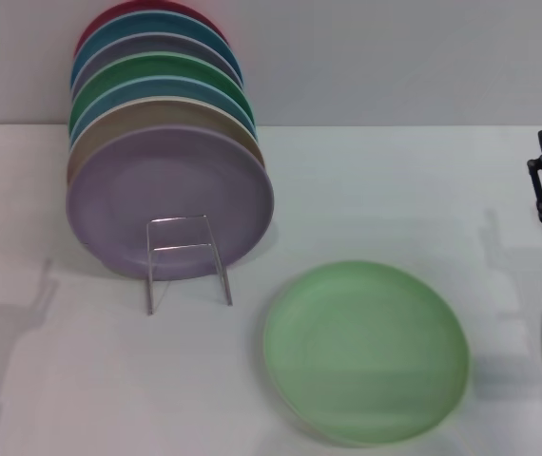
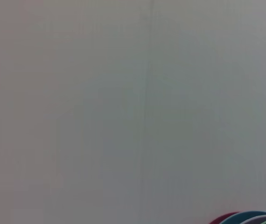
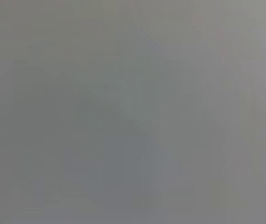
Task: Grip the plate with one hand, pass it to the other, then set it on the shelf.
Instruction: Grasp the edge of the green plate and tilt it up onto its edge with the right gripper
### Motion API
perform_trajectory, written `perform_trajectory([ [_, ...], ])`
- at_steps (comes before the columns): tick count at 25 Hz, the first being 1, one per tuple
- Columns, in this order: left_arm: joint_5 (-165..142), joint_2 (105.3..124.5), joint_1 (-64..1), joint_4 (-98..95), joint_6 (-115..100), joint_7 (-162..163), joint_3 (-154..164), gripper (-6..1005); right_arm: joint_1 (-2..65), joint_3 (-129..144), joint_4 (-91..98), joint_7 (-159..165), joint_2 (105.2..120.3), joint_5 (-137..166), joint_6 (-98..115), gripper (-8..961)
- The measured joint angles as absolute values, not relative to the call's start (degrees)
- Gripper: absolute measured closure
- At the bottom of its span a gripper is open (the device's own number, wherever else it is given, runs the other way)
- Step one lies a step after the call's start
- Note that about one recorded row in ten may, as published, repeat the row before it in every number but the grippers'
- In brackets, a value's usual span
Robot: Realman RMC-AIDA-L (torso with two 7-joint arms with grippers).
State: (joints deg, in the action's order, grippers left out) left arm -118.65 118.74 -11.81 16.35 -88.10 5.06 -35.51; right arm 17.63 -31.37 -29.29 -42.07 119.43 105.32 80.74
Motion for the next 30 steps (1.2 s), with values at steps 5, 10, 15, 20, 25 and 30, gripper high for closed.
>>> perform_trajectory([
  [5, -118.7, 118.68, -11.3, 16.3, -88.4, 5.1, -35.5, 185, 18.2, -35.1, -38.8, -47.7, 119.1, 100.8, 69.7, 313],
  [10, -118.7, 118.64, -11.0, 16.2, -88.5, 5.1, -35.5, 185, 17.7, -42.4, -47.6, -51.7, 118.71, 100.8, 55.5, 314],
  [15, -118.6, 118.65, -11.2, 15.6, -88.5, 5.2, -35.5, 184, 16.2, -52.8, -56.2, -57.7, 118.82, 100.6, 35.7, 314],
  [20, -118.7, 118.65, -11.5, 15.4, -88.1, 5.3, -35.5, 184, 14.8, -61.8, -61.8, -59.6, 118.91, 100.5, 17.0, 314],
  [25, -118.6, 118.65, -12.1, 14.9, -88.0, 5.2, -35.5, 184, 14.8, -73.4, -63.8, -58.8, 118.84, 102.3, -5.2, 313],
  [30, -118.6, 118.65, -13.0, 14.7, -87.7, 5.2, -35.5, 184, 15.4, -86.3, -69.3, -45.6, 118.82, 117.3, -26.4, 313],
])
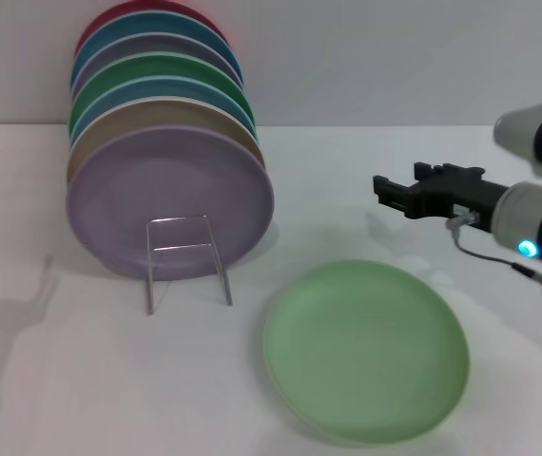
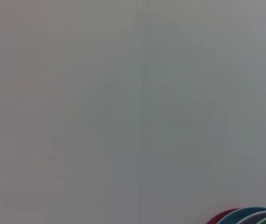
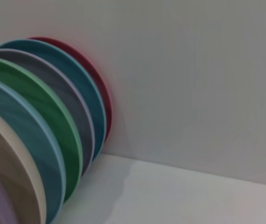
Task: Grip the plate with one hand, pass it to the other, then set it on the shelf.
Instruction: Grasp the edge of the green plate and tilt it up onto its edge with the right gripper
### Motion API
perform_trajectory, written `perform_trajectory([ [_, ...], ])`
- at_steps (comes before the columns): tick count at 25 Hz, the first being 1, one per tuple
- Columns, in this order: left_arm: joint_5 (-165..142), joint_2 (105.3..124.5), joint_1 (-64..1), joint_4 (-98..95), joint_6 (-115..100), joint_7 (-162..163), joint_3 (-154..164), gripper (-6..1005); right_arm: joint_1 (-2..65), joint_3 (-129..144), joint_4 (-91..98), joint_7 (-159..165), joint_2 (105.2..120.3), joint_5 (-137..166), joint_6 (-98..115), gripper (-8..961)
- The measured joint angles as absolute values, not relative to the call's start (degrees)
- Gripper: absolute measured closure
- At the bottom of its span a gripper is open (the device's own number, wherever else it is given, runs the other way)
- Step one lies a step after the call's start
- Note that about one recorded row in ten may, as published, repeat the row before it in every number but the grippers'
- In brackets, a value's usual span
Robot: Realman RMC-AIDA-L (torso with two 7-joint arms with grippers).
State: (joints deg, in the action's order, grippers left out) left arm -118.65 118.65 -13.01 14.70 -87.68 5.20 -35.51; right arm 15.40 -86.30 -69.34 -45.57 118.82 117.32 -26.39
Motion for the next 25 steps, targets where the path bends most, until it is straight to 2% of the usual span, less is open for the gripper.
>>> perform_trajectory([
  [5, -118.7, 118.73, -14.2, 14.7, -86.4, 5.2, -35.5, 185, 18.9, -94.4, -76.6, -31.2, 118.73, 135.1, -47.5, 314],
  [9, -118.7, 118.74, -15.1, 14.7, -85.6, 5.2, -35.5, 185, 24.7, -101.2, -77.7, -26.0, 118.72, 141.0, -65.4, 314],
  [16, -118.7, 118.74, -15.5, 14.7, -85.0, 5.1, -35.7, 185, 28.6, -107.0, -76.1, -23.4, 118.6, 142.0, -78.2, 313],
  [25, -118.6, 118.65, -15.9, 14.7, -83.7, 5.3, -36.7, 184, 29.1, -110.0, -76.0, -21.1, 118.56, 144.5, -84.1, 313],
])
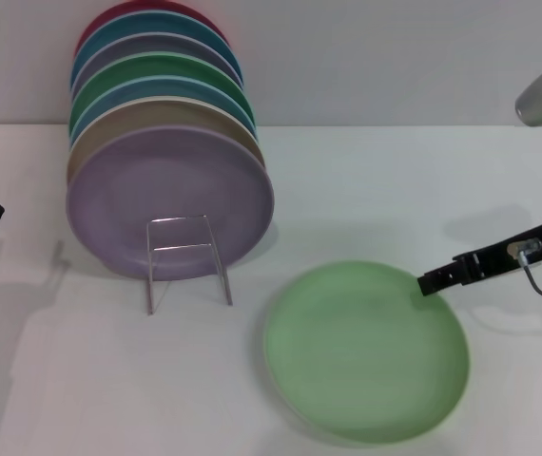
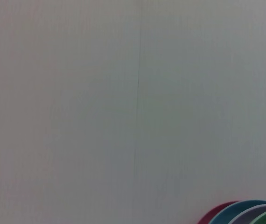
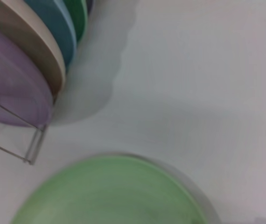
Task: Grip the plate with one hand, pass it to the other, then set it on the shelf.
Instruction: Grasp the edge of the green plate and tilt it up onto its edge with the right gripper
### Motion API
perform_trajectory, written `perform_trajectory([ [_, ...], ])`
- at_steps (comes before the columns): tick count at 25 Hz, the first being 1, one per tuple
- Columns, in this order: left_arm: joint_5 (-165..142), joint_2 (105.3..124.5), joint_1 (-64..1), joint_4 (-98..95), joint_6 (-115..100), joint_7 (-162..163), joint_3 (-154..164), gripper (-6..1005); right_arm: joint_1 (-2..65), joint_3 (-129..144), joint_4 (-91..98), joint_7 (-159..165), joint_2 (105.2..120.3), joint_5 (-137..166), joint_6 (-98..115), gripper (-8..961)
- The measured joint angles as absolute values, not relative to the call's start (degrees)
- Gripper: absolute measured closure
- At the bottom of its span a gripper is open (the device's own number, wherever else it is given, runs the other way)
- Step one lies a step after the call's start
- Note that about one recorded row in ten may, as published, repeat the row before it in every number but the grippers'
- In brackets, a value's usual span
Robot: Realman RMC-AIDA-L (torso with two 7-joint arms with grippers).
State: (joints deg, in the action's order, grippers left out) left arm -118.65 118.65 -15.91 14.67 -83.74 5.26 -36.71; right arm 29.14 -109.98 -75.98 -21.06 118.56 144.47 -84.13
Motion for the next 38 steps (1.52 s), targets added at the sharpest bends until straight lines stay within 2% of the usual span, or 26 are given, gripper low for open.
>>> perform_trajectory([
  [24, -118.7, 118.65, -15.5, 14.7, -83.8, 5.4, -36.8, 185, 29.8, -109.6, -66.8, -22.3, 118.8, 146.2, -80.5, 314],
  [29, -118.7, 118.61, -15.7, 14.2, -83.7, 5.4, -36.8, 184, 30.2, -109.7, -65.8, -22.2, 118.73, 146.2, -80.7, 459],
  [35, -118.7, 118.63, -15.7, 14.1, -83.6, 5.6, -37.0, 184, 30.3, -109.6, -65.6, -22.1, 118.74, 146.4, -80.5, 693],
  [38, -118.7, 118.65, -15.7, 14.1, -83.6, 5.6, -37.3, 184, 30.4, -109.5, -65.5, -22.1, 118.74, 146.4, -80.5, 729],
])
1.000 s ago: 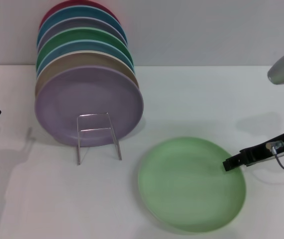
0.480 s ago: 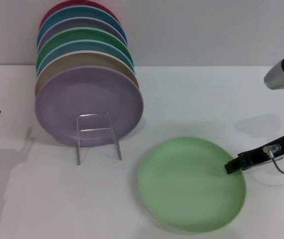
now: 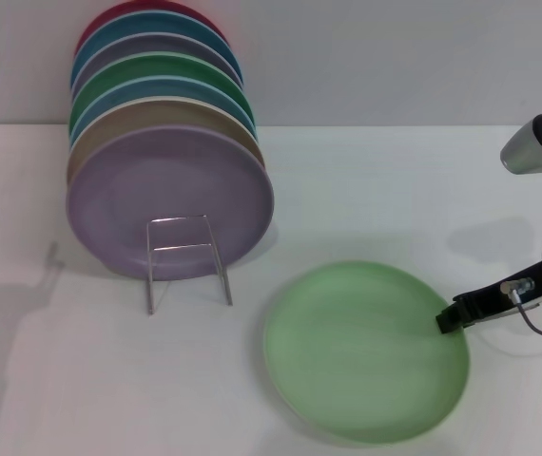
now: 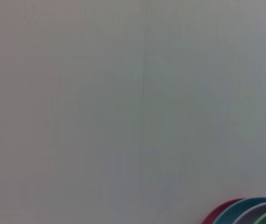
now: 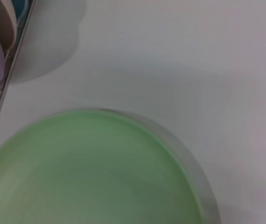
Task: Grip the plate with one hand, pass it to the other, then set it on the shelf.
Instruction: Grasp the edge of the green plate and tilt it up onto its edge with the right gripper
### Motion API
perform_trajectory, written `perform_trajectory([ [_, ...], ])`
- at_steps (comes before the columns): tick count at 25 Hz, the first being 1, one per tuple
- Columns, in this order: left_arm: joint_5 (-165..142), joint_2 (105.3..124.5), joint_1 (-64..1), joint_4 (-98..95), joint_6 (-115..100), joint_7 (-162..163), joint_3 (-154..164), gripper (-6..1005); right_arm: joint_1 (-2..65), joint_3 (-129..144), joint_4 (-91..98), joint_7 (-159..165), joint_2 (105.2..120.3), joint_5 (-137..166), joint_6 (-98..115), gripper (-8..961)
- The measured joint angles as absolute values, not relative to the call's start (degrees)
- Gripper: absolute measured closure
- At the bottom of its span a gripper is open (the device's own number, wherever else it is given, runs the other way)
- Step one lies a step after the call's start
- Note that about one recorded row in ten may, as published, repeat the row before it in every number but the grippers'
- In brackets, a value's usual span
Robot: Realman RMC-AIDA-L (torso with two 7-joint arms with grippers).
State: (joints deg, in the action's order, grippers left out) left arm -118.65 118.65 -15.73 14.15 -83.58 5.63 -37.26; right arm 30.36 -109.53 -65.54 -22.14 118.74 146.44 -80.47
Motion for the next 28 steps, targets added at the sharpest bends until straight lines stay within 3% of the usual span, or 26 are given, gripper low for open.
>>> perform_trajectory([
  [6, -118.7, 118.65, -15.5, 14.1, -83.6, 5.6, -37.4, 184, 30.5, -109.3, -65.4, -23.0, 118.74, 146.5, -79.7, 859],
  [28, -118.7, 118.56, -15.2, 14.1, -84.0, 5.6, -37.4, 185, 26.6, -113.6, -82.4, -24.2, 118.92, 146.5, -77.7, 933],
])
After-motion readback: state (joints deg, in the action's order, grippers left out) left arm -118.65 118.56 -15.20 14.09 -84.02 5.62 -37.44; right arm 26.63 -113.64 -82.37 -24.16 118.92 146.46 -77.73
